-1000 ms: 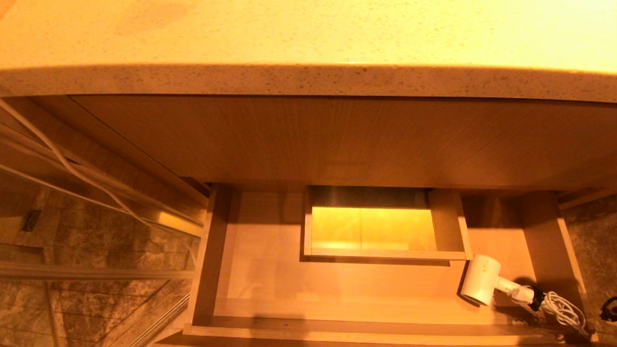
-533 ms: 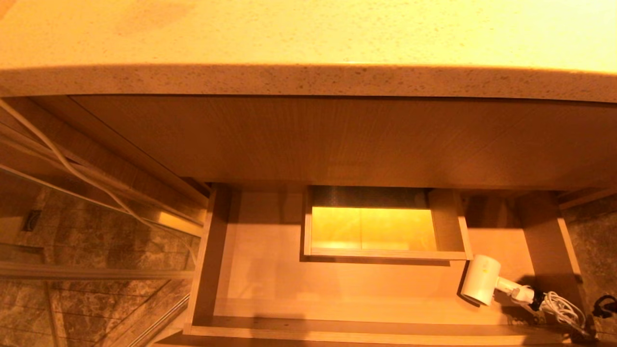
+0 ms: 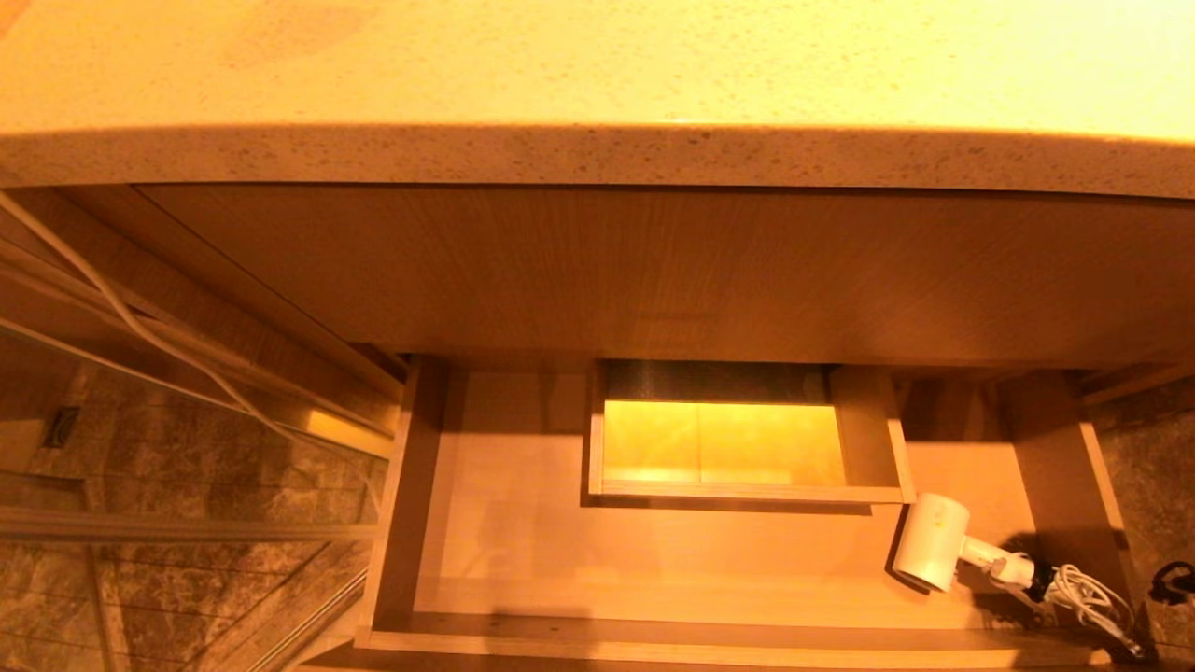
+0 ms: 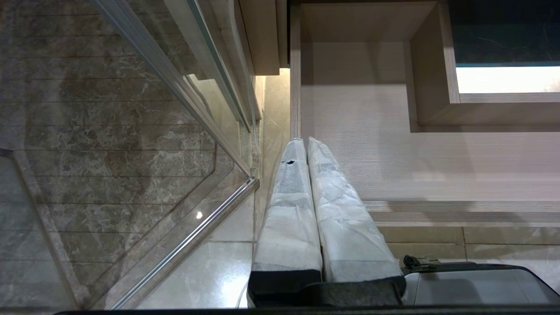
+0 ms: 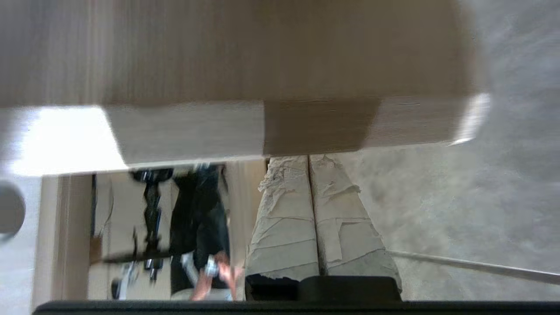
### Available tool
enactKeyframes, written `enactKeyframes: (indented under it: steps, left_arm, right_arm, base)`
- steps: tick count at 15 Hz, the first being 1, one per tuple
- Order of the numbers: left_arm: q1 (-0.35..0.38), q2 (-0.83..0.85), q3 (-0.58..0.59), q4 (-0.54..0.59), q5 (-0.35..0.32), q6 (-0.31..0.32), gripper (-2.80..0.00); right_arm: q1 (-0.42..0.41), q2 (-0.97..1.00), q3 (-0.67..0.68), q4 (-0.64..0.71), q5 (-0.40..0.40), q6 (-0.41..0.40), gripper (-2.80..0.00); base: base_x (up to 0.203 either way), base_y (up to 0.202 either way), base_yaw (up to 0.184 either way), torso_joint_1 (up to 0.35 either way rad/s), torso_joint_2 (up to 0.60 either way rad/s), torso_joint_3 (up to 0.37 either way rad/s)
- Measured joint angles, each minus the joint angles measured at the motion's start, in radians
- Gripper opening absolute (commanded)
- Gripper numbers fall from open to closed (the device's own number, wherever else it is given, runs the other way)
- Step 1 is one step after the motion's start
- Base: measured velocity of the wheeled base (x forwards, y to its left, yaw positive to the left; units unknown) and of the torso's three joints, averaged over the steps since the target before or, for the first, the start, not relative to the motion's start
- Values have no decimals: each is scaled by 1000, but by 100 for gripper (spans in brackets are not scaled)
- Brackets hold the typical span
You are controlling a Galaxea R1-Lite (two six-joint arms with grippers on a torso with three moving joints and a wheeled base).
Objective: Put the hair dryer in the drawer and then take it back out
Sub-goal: Put it into the drawer
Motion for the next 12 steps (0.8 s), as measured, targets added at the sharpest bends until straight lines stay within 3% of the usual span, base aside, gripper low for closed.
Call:
enactKeyframes:
  steps: [8,12]
  left_arm:
    - [0,0,0,0,0,0,-280]
    - [0,0,0,-1,0,0,-280]
  right_arm:
    - [15,-91,9,-57,51,2,-280]
    - [83,-158,3,-145,117,11,-280]
  base:
    - [0,0,0,0,0,0]
    - [0,0,0,0,0,0]
